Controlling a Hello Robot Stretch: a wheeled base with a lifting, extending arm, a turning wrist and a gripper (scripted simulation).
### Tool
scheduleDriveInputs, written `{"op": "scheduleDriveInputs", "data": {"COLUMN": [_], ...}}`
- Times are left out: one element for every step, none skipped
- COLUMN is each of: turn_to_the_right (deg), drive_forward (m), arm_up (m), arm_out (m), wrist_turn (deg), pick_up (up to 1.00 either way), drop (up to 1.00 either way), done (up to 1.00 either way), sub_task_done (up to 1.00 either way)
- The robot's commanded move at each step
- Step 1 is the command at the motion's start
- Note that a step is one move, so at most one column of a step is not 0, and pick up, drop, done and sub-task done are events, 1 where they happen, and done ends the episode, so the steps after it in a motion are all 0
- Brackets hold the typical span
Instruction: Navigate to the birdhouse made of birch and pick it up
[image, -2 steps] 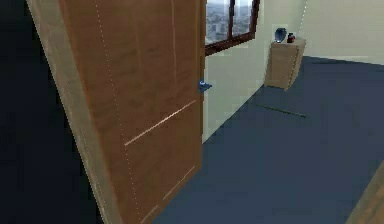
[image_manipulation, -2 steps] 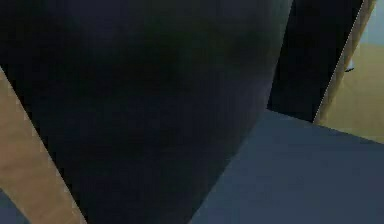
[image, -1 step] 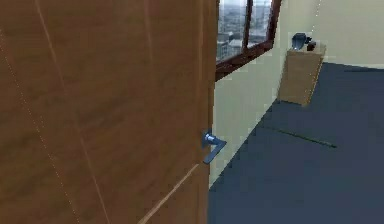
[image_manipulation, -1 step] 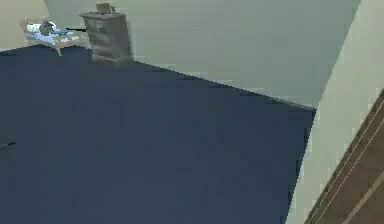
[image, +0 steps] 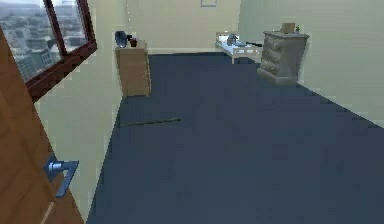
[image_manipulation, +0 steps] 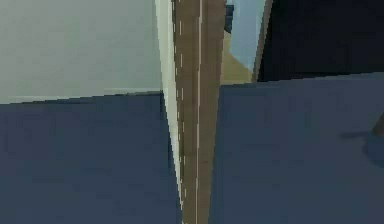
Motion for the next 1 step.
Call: {"op": "scheduleDriveInputs", "data": {"turn_to_the_right": [6.0], "drive_forward": [0.00], "arm_up": [0.00], "arm_out": [0.00], "wrist_turn": [0.0], "pick_up": [0.00], "drop": [0.00], "done": [0.00], "sub_task_done": [0.00]}}
